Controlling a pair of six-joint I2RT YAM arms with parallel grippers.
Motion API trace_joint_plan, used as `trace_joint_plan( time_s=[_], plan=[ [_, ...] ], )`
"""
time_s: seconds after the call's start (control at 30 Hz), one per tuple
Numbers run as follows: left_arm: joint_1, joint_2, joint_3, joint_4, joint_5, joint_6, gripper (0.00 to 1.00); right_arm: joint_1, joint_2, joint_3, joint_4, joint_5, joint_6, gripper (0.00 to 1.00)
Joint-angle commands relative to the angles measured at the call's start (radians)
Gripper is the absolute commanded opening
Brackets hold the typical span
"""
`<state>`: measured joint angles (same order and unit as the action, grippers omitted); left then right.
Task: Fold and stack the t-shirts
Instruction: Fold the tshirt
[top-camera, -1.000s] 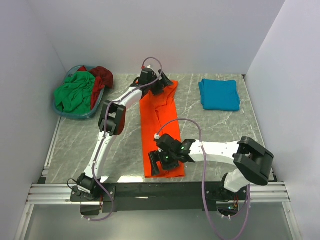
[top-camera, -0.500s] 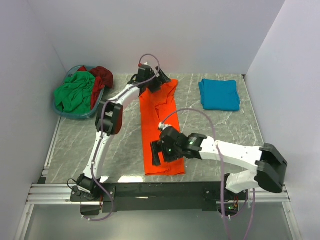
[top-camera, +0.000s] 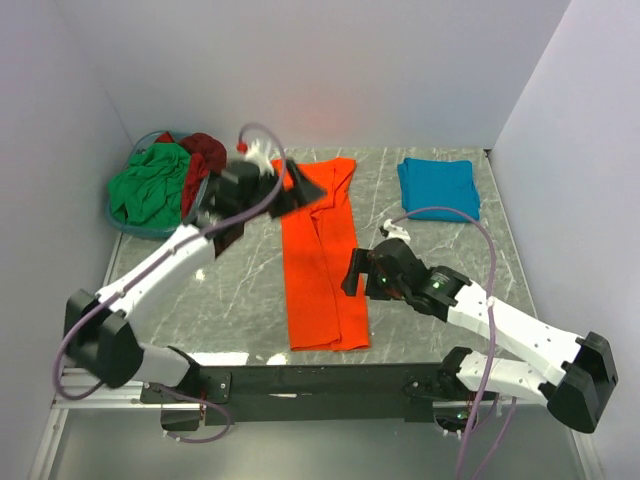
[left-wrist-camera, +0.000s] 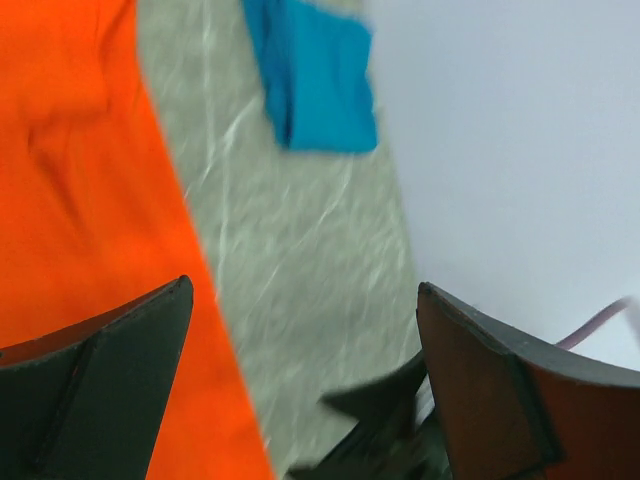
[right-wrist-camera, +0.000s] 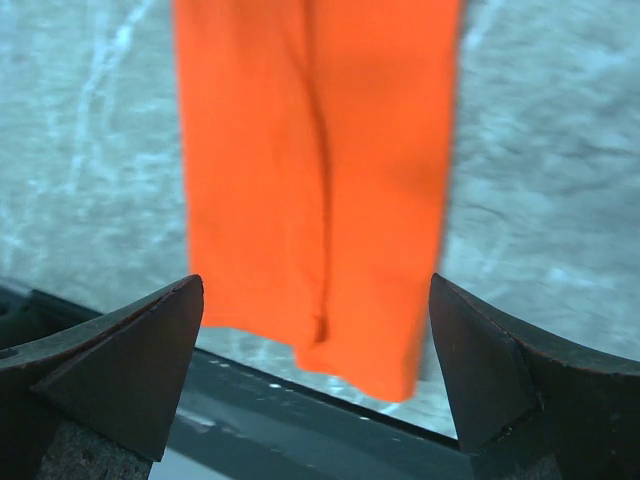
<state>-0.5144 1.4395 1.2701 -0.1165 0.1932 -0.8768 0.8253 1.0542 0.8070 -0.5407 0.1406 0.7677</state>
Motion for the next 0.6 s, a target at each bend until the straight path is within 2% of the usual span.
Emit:
trace_joint_plan(
  time_s=[0.0, 0.17, 0.27, 0.37, 0.47, 0.57],
  plan=[
    [-0.050, -0.078, -0.251, -0.104, -0.083, -0.017, 0.99, -0.018, -0.057, -0.055, -0.007, 0.073, 0.018, 1.00],
    [-0.159, -0.284, -0.506, -0.274, -0.118, -0.117, 1.00, -0.023, -0.095, -0.140, -0.025, -0.001, 0.019, 0.99],
    [-0.232, -0.399, -0.596, -0.395, -0.156, -0.212, 1.00, -0.023, -0.114, -0.196, -0.010, -0.065, 0.048, 0.98],
    [-0.295, -0.500, -0.676, -0.417, -0.141, -0.293, 0.99, -0.023, -0.118, -0.249, 0.018, -0.137, 0.074, 0.97],
    [-0.355, -0.527, -0.707, -0.410, -0.121, -0.342, 0.99, -0.023, -0.096, -0.278, 0.030, -0.188, 0.084, 0.96],
    [-0.433, -0.470, -0.697, -0.410, -0.133, -0.364, 0.99, -0.023, -0.071, -0.310, 0.045, -0.223, 0.110, 0.95]
  ],
)
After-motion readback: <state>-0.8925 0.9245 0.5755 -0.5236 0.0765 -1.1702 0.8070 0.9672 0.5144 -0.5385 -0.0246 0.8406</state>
